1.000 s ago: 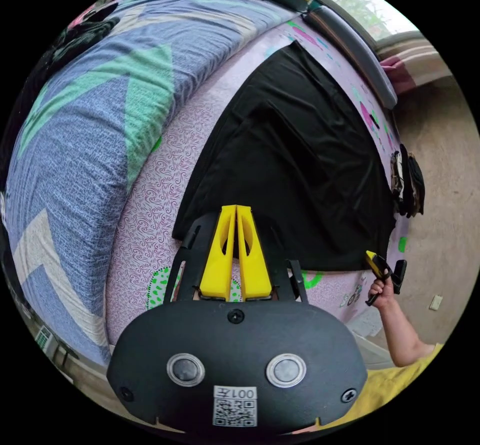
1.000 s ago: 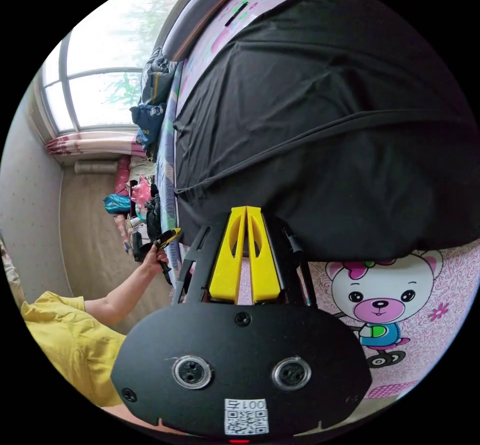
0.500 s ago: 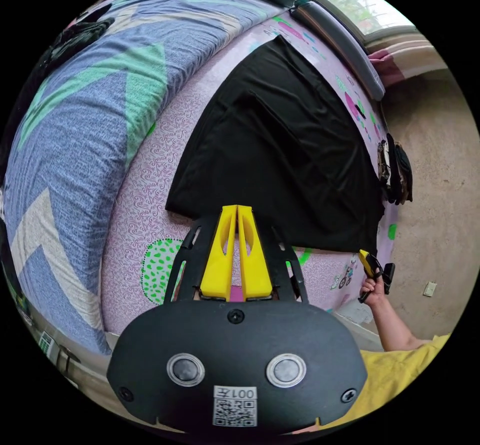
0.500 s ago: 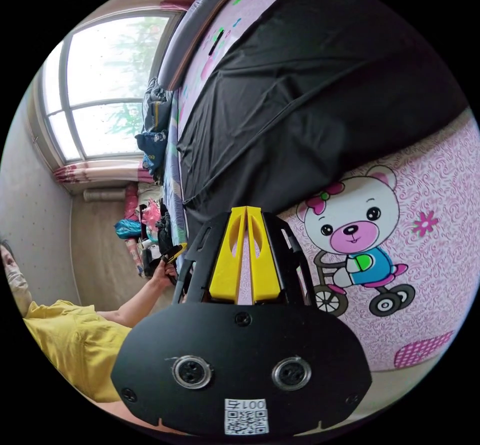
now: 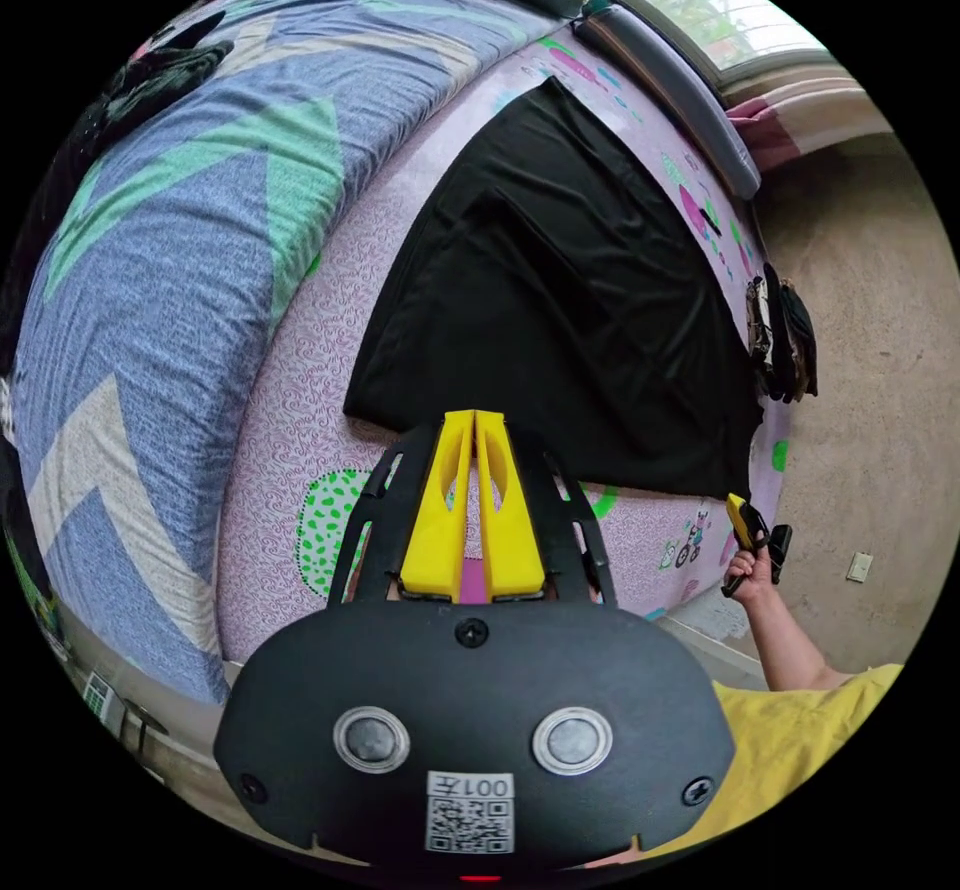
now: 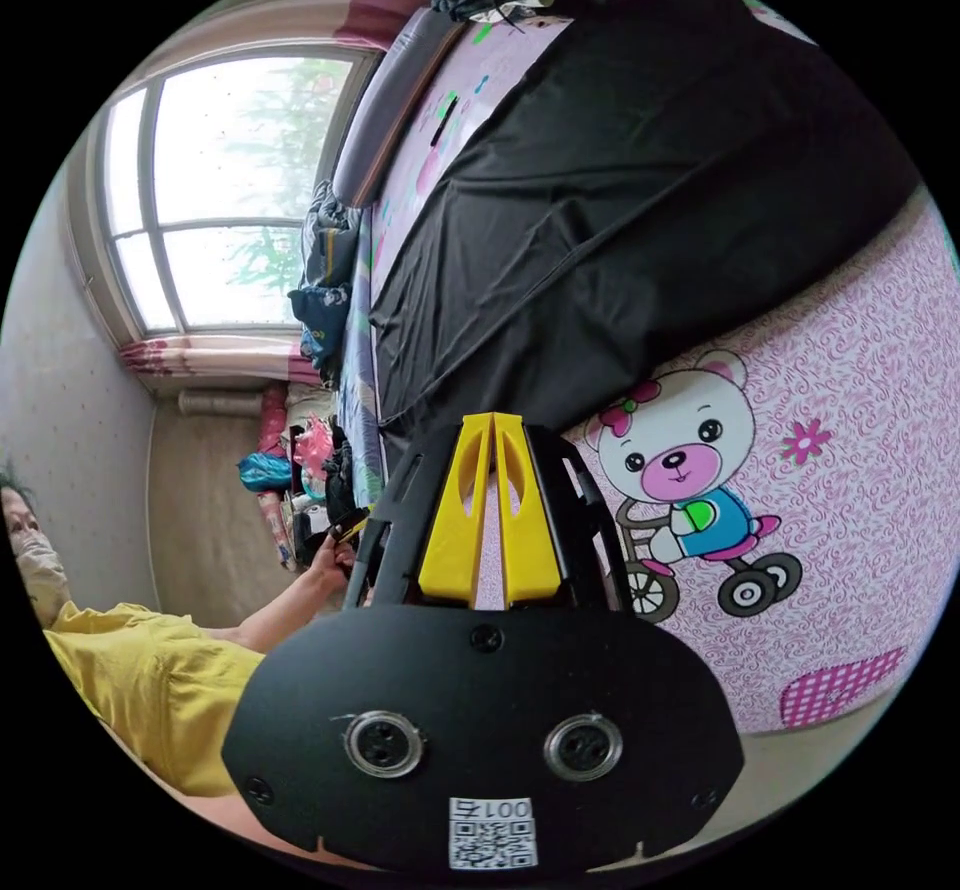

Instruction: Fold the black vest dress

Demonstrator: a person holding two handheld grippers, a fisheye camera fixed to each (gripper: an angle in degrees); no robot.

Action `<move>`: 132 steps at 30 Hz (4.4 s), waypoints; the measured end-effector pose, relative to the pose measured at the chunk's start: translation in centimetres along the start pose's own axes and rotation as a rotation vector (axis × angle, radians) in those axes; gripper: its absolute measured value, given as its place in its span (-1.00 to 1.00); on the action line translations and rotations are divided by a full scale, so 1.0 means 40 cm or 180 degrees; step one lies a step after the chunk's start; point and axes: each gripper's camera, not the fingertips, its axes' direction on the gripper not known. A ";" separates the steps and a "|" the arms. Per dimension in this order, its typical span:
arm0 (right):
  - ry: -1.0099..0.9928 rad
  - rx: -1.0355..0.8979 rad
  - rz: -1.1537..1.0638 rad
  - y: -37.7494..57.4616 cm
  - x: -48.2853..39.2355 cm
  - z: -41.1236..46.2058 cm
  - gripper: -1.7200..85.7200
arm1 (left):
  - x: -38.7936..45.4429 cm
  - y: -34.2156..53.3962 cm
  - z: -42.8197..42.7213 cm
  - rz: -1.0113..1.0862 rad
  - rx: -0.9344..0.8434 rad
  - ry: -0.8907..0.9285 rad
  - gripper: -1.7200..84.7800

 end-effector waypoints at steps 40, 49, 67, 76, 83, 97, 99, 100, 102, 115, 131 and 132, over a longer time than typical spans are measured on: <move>0.0112 -0.2984 -0.3772 -0.186 -0.951 1.128 -0.79 | -0.131 0.161 0.139 0.1138 0.0395 -0.0488 -0.88; 0.0212 -0.3068 -0.3960 -0.145 -0.987 1.174 -0.91 | -0.129 0.209 0.156 0.1215 0.0570 -0.0512 -0.99; 0.0164 -0.3357 -0.4307 -0.065 -0.964 1.171 -0.92 | -0.135 0.307 0.131 0.1049 0.0591 -0.0530 -1.00; -0.0248 -0.2181 -0.3800 -0.165 -0.907 0.963 -0.90 | -0.132 0.318 0.059 0.0690 0.0882 -0.0686 -0.99; -0.0485 -0.1247 -0.2971 -0.159 -0.694 0.615 -0.94 | 0.005 0.273 0.011 0.1078 0.1077 -0.0281 -0.99; 0.1020 0.0272 -0.1367 0.054 -0.161 -0.048 -0.95 | 0.327 0.120 0.104 0.1809 0.0454 -0.0027 -0.99; 0.1555 0.0643 -0.1106 0.060 -0.093 -0.160 -0.95 | 0.334 0.112 0.101 0.1796 0.0385 -0.0099 -0.99; 0.1689 0.0713 -0.1010 0.061 -0.075 -0.185 -0.95 | 0.336 0.109 0.097 0.1776 0.0332 -0.0123 -0.99; 0.1964 0.0945 -0.0667 0.066 -0.006 -0.277 -0.95 | 0.343 0.105 0.090 0.1768 0.0269 -0.0148 -0.99; 0.1922 0.0714 -0.0631 -0.011 0.185 -0.466 -0.96 | 0.744 0.105 0.123 0.2918 -0.0123 0.0263 -0.99; 0.1841 0.0532 -0.0644 -0.117 0.340 -0.540 -0.96 | 1.014 0.097 0.144 0.2906 -0.0380 -0.0156 -0.99; 0.1786 0.0524 -0.0631 -0.124 0.349 -0.548 -0.96 | 1.018 0.095 0.139 0.2883 -0.0382 -0.0146 -0.99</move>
